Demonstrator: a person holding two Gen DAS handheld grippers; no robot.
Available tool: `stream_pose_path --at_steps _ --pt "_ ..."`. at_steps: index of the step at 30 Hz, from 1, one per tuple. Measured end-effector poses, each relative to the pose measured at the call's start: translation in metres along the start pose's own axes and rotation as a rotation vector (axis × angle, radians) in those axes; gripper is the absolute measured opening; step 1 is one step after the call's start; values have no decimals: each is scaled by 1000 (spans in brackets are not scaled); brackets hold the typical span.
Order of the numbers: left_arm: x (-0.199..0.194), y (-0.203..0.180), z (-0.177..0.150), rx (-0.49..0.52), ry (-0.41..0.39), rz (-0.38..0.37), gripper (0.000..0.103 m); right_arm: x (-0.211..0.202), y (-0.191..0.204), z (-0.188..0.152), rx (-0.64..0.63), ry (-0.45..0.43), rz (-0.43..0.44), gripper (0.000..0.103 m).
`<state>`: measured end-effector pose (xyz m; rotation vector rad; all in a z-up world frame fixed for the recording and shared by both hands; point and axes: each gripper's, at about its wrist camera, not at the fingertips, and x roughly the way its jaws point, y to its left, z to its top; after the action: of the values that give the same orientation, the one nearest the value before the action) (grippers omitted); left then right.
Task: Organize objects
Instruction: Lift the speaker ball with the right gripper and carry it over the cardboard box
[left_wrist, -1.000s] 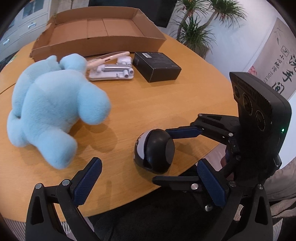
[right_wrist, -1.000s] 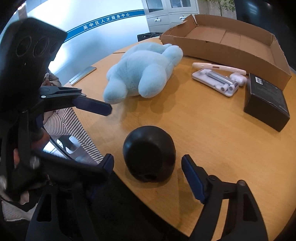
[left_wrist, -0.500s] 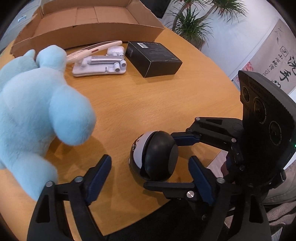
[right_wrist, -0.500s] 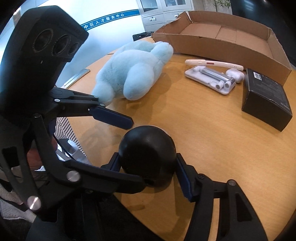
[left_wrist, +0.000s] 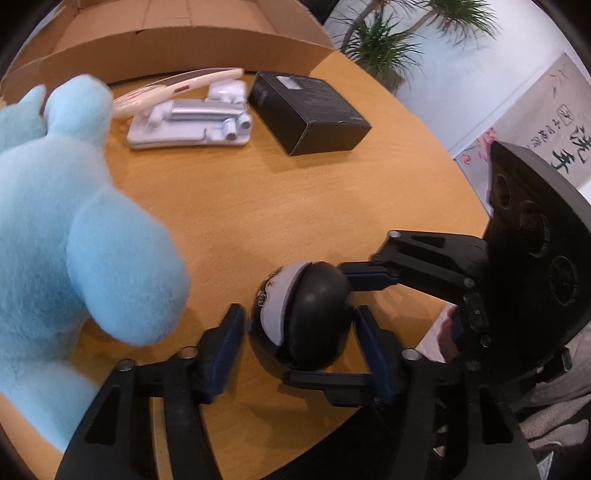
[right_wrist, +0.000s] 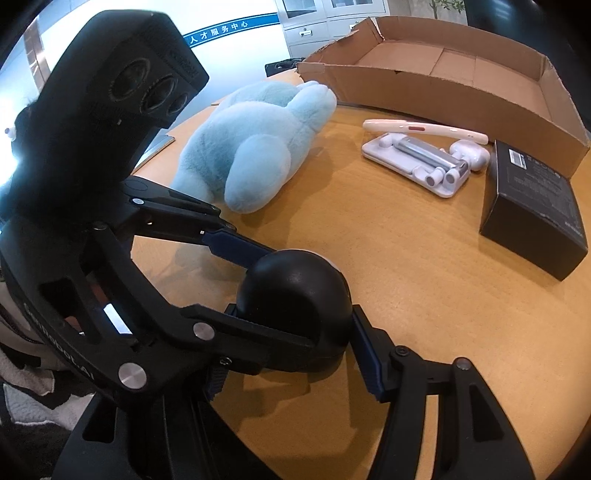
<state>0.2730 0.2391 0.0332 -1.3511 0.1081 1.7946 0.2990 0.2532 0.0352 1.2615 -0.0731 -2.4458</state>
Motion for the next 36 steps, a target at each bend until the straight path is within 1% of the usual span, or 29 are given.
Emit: stream_pose_path --at_steps 2,5,9,10,12,19,22,27,36 --pt "-2 -1 4 13 -4 7 58 0 -1 2 -2 5 0 56" --pt "-10 0 15 9 -19 -6 58 -6 -3 9 -1 -3 -4 56" --pt "-24 -1 31 24 -54 -5 58 -19 -5 24 -10 -34 -16 56" --pt "-27 -1 36 27 -60 -4 57 -25 -5 33 -17 -46 -27 56" --pt "-34 -1 46 35 -70 -3 58 -26 -5 37 -19 -50 -31 56" --pt "-56 0 78 67 -100 10 57 -37 -9 67 -25 -79 -56 56" --pt "-60 3 87 71 -101 11 56 -39 -10 75 -15 -86 -60 56" --pt "-64 6 98 67 -104 21 55 -40 -16 92 6 -72 -66 56" --pt "-72 5 112 84 -114 44 55 -43 -17 108 -9 -74 -93 56"
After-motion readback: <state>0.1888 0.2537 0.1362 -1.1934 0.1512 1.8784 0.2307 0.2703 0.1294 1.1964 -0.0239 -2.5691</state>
